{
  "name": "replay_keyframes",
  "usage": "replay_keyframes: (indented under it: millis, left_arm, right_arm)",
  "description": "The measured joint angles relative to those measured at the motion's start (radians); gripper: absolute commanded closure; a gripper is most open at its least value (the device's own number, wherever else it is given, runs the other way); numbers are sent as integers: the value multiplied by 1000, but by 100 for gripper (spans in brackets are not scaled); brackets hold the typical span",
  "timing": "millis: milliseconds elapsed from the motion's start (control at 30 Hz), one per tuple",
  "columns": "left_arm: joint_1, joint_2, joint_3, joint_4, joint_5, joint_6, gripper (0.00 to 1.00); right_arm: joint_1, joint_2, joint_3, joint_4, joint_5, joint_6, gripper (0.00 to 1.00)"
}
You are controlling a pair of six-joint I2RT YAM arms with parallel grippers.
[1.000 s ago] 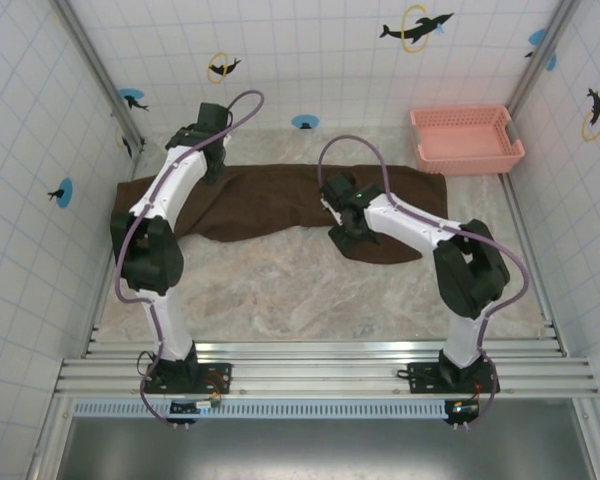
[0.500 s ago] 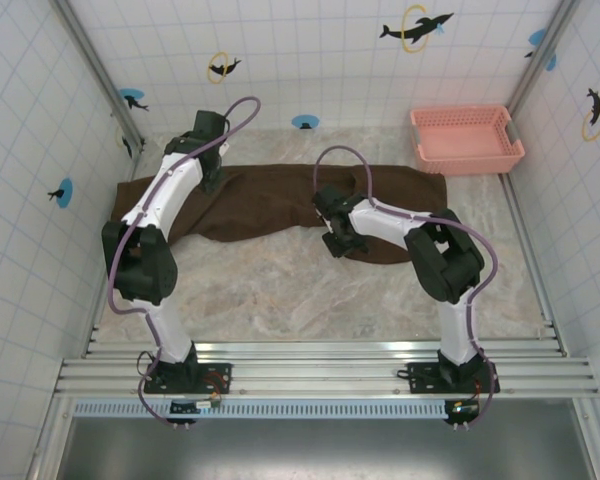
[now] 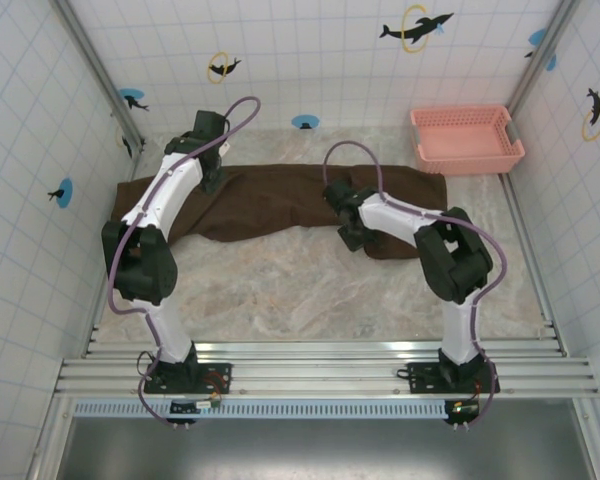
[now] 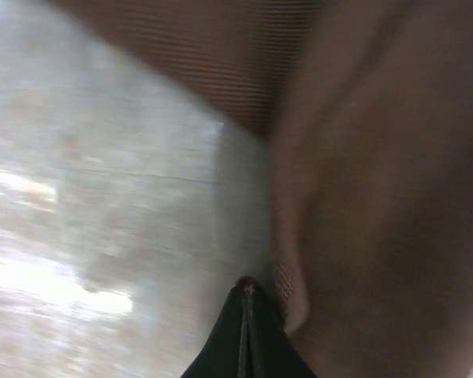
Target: Roll up the long pants
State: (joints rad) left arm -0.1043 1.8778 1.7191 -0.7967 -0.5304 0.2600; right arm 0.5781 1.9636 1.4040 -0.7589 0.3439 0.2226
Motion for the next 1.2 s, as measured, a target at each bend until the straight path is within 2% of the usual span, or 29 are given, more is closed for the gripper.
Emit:
replay_keyframes:
  millis: [233, 367, 700, 1033, 1067, 1133, 1200]
  left_arm:
    - [0, -3, -10, 1, 10, 0, 3]
    - [0, -14, -39, 0, 27, 0, 3]
    - [0, -17, -69, -2, 35, -4, 3]
    - [16, 24, -70, -14, 27, -9, 3]
    - [19, 28, -70, -17, 27, -11, 2]
    - [23, 38, -69, -25, 28, -19, 3]
    - [27, 43, -69, -31, 28, -27, 3]
  right_arm:
    - [-197, -69, 166, -35, 99, -65, 100]
    - [-251, -45, 277, -50, 145, -103, 100]
    - [-307, 219, 566, -57, 229, -202, 100]
    - [-417, 433, 848, -74, 279, -254, 99]
    - [-425, 449, 873, -76, 284, -256, 91]
    - [-438, 477, 916, -81, 301, -257, 52]
    - [-440, 485, 929, -84, 320, -258, 35]
